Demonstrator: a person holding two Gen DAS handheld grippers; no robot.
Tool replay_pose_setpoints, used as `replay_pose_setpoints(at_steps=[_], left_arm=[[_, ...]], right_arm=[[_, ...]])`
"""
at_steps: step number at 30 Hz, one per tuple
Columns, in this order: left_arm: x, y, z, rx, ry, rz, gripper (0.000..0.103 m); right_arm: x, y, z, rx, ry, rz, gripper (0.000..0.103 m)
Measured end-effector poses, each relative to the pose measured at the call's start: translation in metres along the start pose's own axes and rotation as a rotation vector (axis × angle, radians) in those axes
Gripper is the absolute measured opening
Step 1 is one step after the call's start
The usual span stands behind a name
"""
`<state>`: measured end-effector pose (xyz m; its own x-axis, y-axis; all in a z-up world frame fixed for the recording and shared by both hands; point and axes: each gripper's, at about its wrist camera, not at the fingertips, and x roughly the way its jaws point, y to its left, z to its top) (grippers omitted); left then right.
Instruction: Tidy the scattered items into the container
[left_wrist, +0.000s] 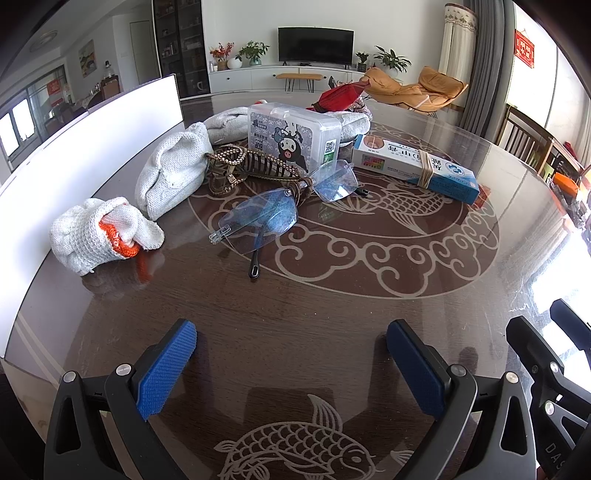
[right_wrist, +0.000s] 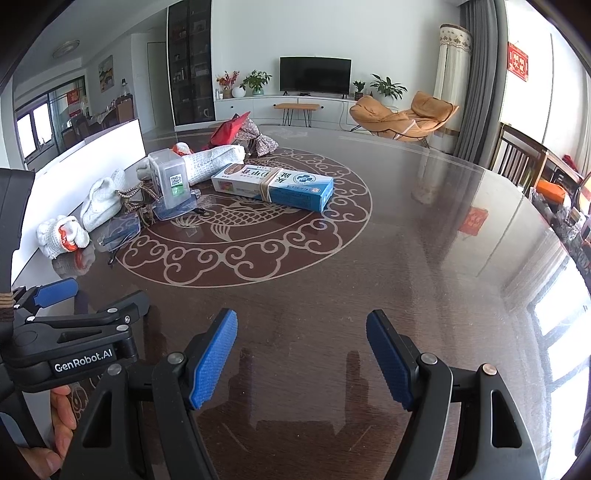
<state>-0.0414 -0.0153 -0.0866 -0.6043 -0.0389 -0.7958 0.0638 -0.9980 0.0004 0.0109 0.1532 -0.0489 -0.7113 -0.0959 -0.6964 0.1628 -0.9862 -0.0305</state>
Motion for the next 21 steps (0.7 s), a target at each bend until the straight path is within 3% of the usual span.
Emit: replay_pose_setpoints(at_steps=[4, 9, 11, 13, 16, 21], left_arm=[[-0.002, 0.002, -0.001, 0.035, 0.019, -0.022, 0.103], [-0.018, 0.021, -0.02, 0.177, 0.034, -0.127, 0.103], [-0.026, 0.041, -0.025, 0.164, 0.062, -0.099, 0.103], [-0.041, 0.067, -0.028, 0.158, -0.004, -0.041, 0.103], [-0.058, 0.108, -0.009, 0.142, -0.093, -0.022, 0.103], [-0.045, 0.143, 0.046, 0.151, -0.118, -0.138, 0.103]], right_arm=[[0.001, 0.001, 0.0, -0.002, 0.003, 0.001, 0.074], [0.001, -0.001, 0.0, 0.003, 0.004, 0.007, 0.074], [0.001, -0.001, 0.0, 0.005, 0.003, 0.012, 0.074], [0.0, -0.001, 0.0, 0.008, -0.001, 0.016, 0.074], [0.0, -0.002, 0.0, 0.014, -0.005, 0.02, 0.074], [-0.001, -0.002, 0.001, 0.014, -0.006, 0.018, 0.074]])
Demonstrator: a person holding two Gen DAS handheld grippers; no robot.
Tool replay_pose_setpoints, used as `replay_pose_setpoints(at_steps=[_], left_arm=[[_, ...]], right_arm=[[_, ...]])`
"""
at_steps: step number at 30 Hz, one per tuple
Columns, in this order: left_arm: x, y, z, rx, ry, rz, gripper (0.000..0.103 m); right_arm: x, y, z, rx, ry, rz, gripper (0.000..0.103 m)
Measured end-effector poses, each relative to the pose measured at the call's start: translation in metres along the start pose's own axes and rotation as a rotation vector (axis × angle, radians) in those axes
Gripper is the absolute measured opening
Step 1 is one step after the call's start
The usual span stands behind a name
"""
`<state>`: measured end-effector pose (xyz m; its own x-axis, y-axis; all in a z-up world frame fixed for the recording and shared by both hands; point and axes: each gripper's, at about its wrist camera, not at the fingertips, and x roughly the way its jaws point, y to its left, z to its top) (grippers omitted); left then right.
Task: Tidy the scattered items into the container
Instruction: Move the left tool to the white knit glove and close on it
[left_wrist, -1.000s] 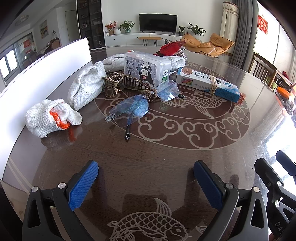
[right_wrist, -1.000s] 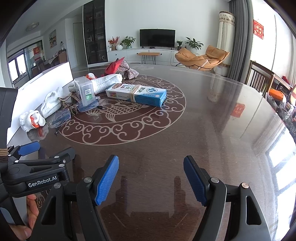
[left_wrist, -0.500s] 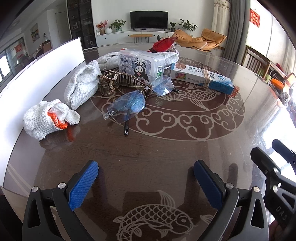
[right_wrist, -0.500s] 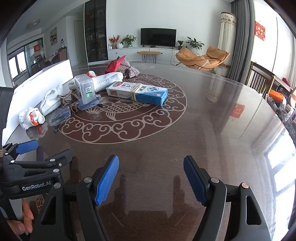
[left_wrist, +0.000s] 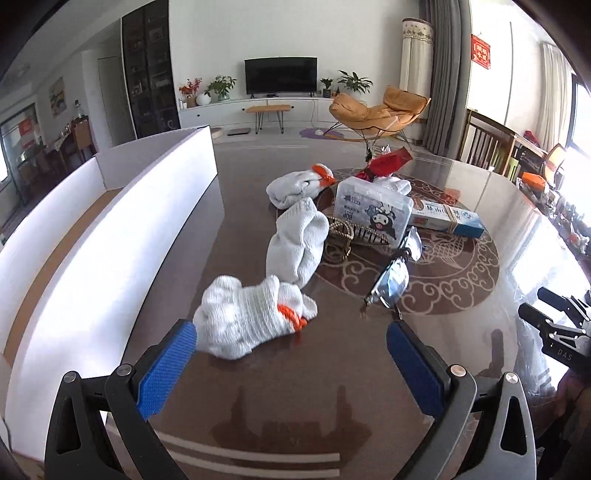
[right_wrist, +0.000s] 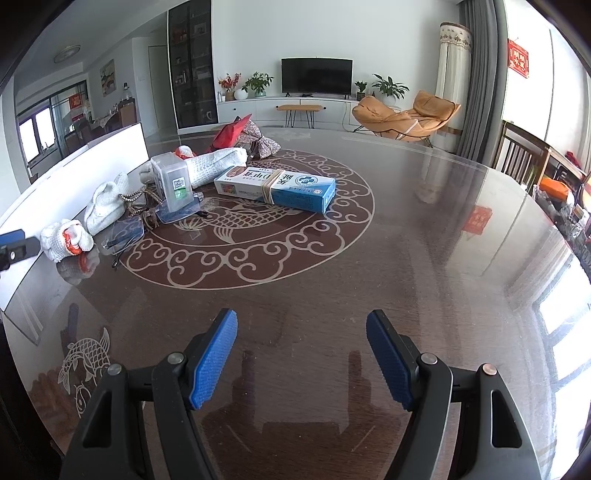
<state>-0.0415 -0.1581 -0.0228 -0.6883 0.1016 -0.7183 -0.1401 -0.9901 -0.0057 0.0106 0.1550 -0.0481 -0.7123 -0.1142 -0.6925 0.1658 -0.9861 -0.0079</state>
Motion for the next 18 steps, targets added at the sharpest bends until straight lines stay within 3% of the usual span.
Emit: replay_pose_setpoints(at_steps=[2, 6, 8, 12, 18], left_arm=[[0.021, 0.004, 0.014, 0.048, 0.037, -0.035, 0.103], [0.06, -0.006, 0.021, 0.202, 0.115, -0.027, 0.103], [0.061, -0.014, 0.016, 0.255, 0.138, -0.086, 0.103], [0.03, -0.026, 0.003, 0.279, 0.117, -0.292, 0.103], [0.021, -0.026, -0.006, 0.31, 0.147, -0.271, 0.103]], right_arm=[[0.0, -0.001, 0.0, 0.006, 0.0, -0.002, 0.074], [0.0, -0.002, 0.0, 0.008, 0.005, 0.006, 0.074], [0.001, -0.001, 0.0, 0.003, 0.005, 0.006, 0.074], [0.001, -0.001, 0.0, 0.005, 0.003, 0.008, 0.074], [0.0, 0.0, 0.0, 0.008, -0.002, 0.015, 0.074]])
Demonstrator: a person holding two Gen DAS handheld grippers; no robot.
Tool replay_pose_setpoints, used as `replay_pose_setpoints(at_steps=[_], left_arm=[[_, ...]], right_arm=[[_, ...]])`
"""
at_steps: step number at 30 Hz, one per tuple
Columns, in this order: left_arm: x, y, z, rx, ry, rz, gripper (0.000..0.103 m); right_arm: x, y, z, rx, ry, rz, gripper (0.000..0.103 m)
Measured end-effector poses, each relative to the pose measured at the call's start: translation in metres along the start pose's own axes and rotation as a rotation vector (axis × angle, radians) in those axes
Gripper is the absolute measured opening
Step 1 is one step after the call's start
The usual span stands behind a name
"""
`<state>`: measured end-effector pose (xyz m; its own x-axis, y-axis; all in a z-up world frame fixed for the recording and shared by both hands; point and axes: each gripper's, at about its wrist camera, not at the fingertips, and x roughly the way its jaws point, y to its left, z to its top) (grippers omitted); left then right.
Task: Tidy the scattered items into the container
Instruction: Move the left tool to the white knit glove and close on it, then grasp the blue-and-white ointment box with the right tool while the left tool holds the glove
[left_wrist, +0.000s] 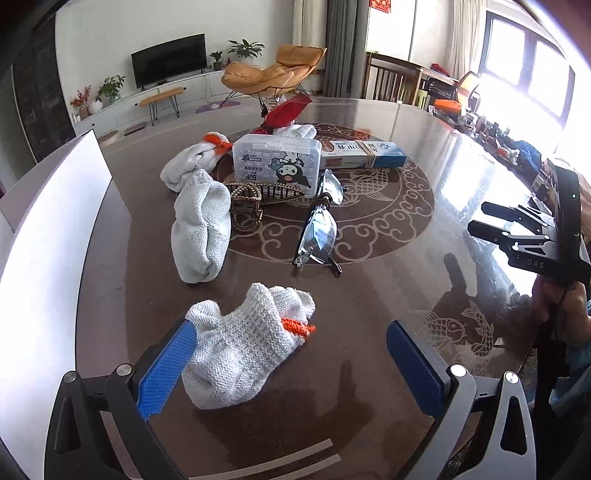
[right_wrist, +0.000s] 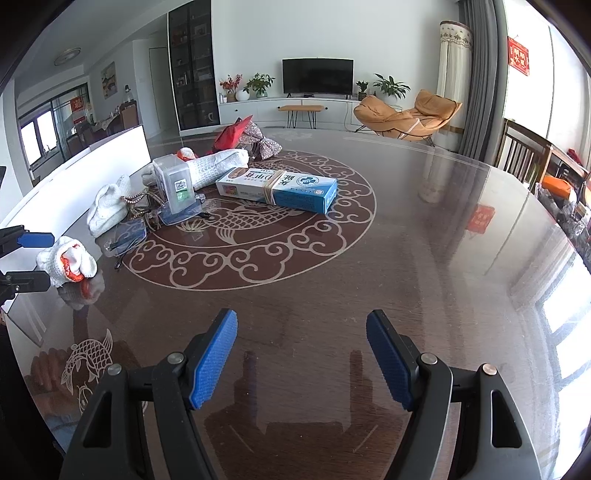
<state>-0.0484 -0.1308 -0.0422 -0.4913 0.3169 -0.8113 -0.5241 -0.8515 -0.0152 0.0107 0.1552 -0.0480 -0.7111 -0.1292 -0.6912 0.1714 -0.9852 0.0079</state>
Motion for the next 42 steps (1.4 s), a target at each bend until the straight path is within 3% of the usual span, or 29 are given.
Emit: replay_pose_setpoints(at_steps=[4, 8, 13, 17, 18, 19, 20, 21, 26, 28, 32, 35, 40, 42], left_arm=[[0.015, 0.001, 0.006, 0.076, 0.042, 0.079, 0.103], [0.02, 0.008, 0.016, 0.089, 0.015, 0.17, 0.103], [0.038, 0.006, 0.01, 0.133, 0.109, 0.075, 0.103], [0.032, -0.001, 0.0, 0.142, 0.092, 0.051, 0.103], [0.028, -0.002, -0.001, 0.132, 0.08, 0.032, 0.101], [0.025, -0.002, -0.002, 0.12, 0.07, 0.018, 0.09], [0.022, -0.002, -0.003, 0.104, 0.066, 0.009, 0.073], [0.021, -0.001, -0.005, 0.083, 0.068, -0.006, 0.068], [0.01, 0.002, -0.011, -0.053, 0.043, 0.07, 0.053], [0.005, 0.008, -0.015, -0.16, 0.023, 0.125, 0.053], [0.001, 0.02, -0.027, -0.404, -0.021, 0.163, 0.053], [0.001, 0.016, -0.029, -0.468, -0.038, 0.204, 0.053], [0.004, 0.016, -0.029, -0.533, -0.053, 0.192, 0.053], [0.005, 0.018, -0.03, -0.547, -0.056, 0.19, 0.053]], right_arm=[[0.0, 0.0, 0.0, 0.003, 0.003, -0.003, 0.074], [0.001, 0.0, 0.001, 0.002, 0.004, -0.001, 0.074], [0.0, -0.002, 0.0, 0.006, 0.001, 0.003, 0.074], [-0.001, -0.004, 0.0, 0.011, 0.0, 0.009, 0.074], [-0.001, -0.003, 0.0, 0.011, -0.001, 0.01, 0.074], [-0.001, -0.003, 0.0, 0.011, -0.001, 0.011, 0.074], [-0.001, -0.003, 0.0, 0.011, -0.001, 0.013, 0.074], [-0.001, -0.003, 0.0, 0.011, -0.001, 0.014, 0.074], [-0.002, -0.004, 0.0, 0.015, -0.002, 0.014, 0.074], [-0.002, -0.004, -0.001, 0.015, -0.002, 0.014, 0.074], [-0.004, -0.008, -0.001, 0.031, -0.014, 0.028, 0.074], [0.006, -0.015, 0.017, 0.044, 0.019, 0.165, 0.074], [0.031, -0.003, 0.104, -0.306, -0.059, 0.232, 0.074], [0.054, 0.007, 0.131, -0.47, -0.002, 0.303, 0.074]])
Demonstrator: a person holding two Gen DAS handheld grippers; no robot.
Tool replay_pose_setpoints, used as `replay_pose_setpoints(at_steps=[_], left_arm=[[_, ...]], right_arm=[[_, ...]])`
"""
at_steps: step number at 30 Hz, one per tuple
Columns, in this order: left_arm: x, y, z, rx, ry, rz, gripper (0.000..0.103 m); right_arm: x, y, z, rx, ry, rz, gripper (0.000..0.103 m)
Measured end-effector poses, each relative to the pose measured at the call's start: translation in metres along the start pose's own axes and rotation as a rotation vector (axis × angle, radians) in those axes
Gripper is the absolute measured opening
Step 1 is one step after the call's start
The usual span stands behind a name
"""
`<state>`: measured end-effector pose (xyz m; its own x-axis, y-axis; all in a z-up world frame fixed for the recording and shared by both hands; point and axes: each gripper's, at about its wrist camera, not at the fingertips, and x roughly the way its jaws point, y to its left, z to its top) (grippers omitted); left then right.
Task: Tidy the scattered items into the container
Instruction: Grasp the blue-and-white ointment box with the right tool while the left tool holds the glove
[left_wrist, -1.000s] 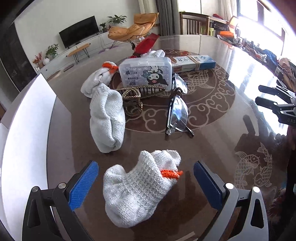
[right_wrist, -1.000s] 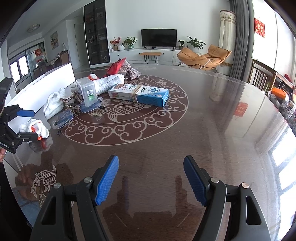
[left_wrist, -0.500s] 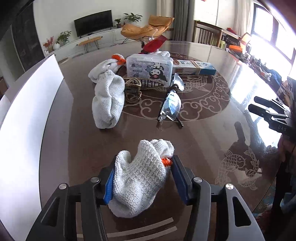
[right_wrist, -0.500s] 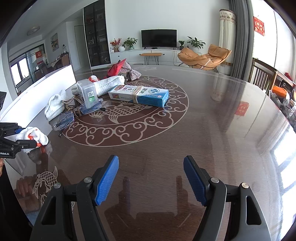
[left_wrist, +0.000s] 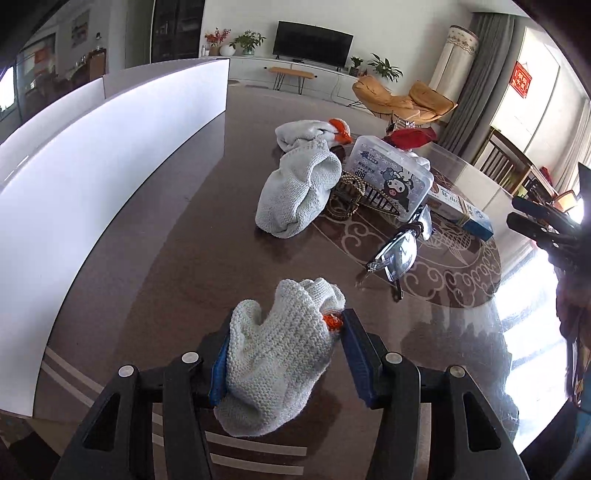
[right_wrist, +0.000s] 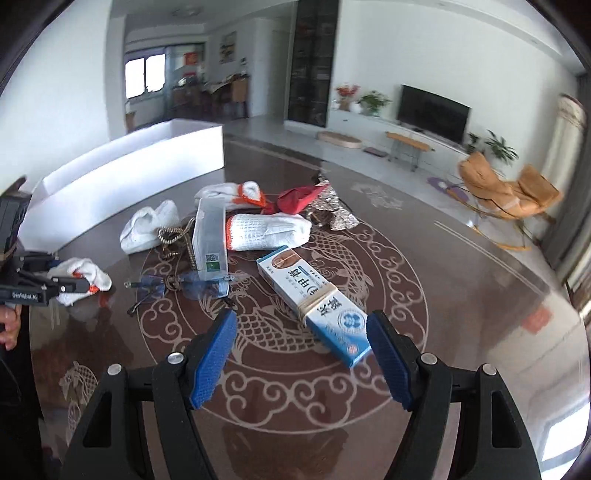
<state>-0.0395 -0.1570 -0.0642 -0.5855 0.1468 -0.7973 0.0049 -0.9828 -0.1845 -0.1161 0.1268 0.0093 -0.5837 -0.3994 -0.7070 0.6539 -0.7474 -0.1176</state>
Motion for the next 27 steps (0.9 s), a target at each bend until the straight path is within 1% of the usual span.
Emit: replay_pose_setpoints(at_steps=[2, 4, 5, 7, 9, 11, 13, 14, 17, 19, 21, 24, 25, 26, 27], left_arm=[[0.002, 0.0, 0.0, -0.007, 0.002, -0.003, 0.054], [0.002, 0.0, 0.0, 0.0, 0.004, -0.002, 0.054], [0.003, -0.001, 0.0, 0.006, 0.006, -0.002, 0.054], [0.003, 0.0, 0.0, 0.014, 0.01, -0.008, 0.054], [0.004, 0.002, 0.001, 0.016, 0.018, -0.02, 0.054], [0.004, 0.003, 0.001, 0.016, 0.024, -0.032, 0.054], [0.004, 0.003, 0.001, 0.018, 0.029, -0.035, 0.055], [0.004, 0.002, 0.001, 0.018, 0.031, -0.035, 0.055], [0.002, -0.004, -0.003, -0.002, 0.041, -0.052, 0.055], [-0.001, -0.012, -0.01, -0.016, 0.046, -0.064, 0.055], [-0.003, -0.025, -0.016, -0.01, 0.043, -0.053, 0.055], [-0.004, -0.046, -0.025, 0.002, 0.018, -0.022, 0.055], [-0.003, -0.053, -0.027, 0.011, 0.006, -0.013, 0.056], [-0.001, -0.059, -0.029, 0.028, -0.003, 0.004, 0.059], [0.001, -0.064, -0.03, 0.055, -0.01, 0.022, 0.06]], right_arm=[[0.029, -0.003, 0.016, -0.143, 0.106, 0.032, 0.074], [0.05, -0.001, 0.023, -0.246, 0.164, 0.061, 0.074], [0.059, 0.001, 0.026, -0.286, 0.176, 0.065, 0.074], [0.074, 0.002, 0.028, -0.327, 0.191, 0.084, 0.074], [0.091, 0.001, 0.03, -0.334, 0.223, 0.075, 0.072], [0.106, -0.007, 0.032, -0.287, 0.279, 0.085, 0.066], [0.112, -0.014, 0.028, -0.244, 0.331, 0.083, 0.048], [0.11, -0.016, 0.026, -0.23, 0.33, 0.069, 0.045], [0.093, -0.022, 0.013, -0.149, 0.357, 0.048, 0.045], [0.072, -0.026, -0.004, -0.023, 0.372, 0.029, 0.045], [0.043, -0.022, -0.029, 0.11, 0.369, 0.026, 0.045], [0.004, 0.01, -0.063, 0.189, 0.323, 0.02, 0.045], [-0.006, 0.021, -0.07, 0.201, 0.299, 0.006, 0.045], [-0.013, 0.031, -0.076, 0.205, 0.274, -0.015, 0.045], [-0.014, 0.038, -0.078, 0.209, 0.246, -0.031, 0.046]])
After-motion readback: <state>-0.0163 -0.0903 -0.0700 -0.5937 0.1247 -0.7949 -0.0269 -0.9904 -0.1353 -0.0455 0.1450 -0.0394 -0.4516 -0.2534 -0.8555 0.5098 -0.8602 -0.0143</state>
